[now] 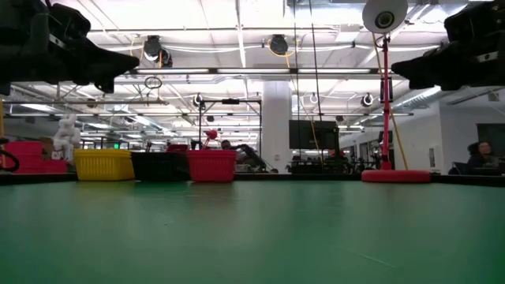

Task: Stack baskets by color
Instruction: Return to Home Position

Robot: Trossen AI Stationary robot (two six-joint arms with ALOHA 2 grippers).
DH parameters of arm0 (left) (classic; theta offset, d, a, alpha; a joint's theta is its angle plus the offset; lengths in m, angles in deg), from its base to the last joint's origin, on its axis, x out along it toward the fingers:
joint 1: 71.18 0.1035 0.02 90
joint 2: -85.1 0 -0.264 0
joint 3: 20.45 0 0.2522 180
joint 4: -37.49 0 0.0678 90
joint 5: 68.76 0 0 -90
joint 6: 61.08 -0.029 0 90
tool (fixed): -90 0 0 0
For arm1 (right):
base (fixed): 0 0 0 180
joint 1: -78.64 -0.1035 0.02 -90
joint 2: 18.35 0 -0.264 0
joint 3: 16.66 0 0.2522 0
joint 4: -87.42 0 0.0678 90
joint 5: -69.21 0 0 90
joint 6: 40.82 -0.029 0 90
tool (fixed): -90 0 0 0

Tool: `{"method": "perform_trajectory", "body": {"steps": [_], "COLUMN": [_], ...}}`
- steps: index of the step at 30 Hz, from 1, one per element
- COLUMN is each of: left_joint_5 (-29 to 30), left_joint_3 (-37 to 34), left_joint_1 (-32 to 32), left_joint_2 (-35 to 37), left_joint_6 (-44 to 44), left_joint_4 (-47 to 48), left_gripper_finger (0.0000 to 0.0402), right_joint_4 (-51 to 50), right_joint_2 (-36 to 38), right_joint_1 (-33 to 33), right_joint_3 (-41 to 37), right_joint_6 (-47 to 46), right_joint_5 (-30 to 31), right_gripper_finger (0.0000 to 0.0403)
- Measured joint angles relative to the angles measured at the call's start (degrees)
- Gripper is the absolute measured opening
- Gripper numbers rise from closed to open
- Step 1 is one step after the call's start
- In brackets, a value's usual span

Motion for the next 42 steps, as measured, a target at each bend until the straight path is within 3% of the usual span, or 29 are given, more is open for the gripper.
{"method": "perform_trajectory", "body": {"steps": [4, 15, 27, 38, 42], "left_joint_5": [-2.58, -2.86, -2.23, -1.77, -1.67], "left_joint_3": [0.0, 0.02, 0.02, 0.02, 0.02], "left_joint_1": [-0.05, -1.88, -5.13, -9.4, -9.86], "left_joint_2": [0.02, 0.45, 9.6, 19.26, 19.64], "left_joint_6": [0.07, -0.34, 2.04, 1.76, 0.29], "left_joint_4": [0.35, 3.86, 9.11, 19.53, 21.97], "left_gripper_finger": [0.0003, 0.0001, 0.0001, 0.0, 0.0], "right_joint_4": [-0.03, -0.02, 0.04, 0.07, 0.09], "right_joint_2": [-0.02, -0.02, -0.04, -0.04, -0.04], "right_joint_1": [0.02, 0.02, 0.02, 0.02, 0.02], "right_joint_3": [0.02, 0.02, 0.01, 0.02, 0.02], "right_joint_6": [0.05, 0.05, 0.04, 0.04, 0.04], "right_joint_5": [1.41, 1.41, 1.41, 1.41, 1.43], "right_gripper_finger": [0.0, 0.0, 0.0, 0.0, 0.0]}}
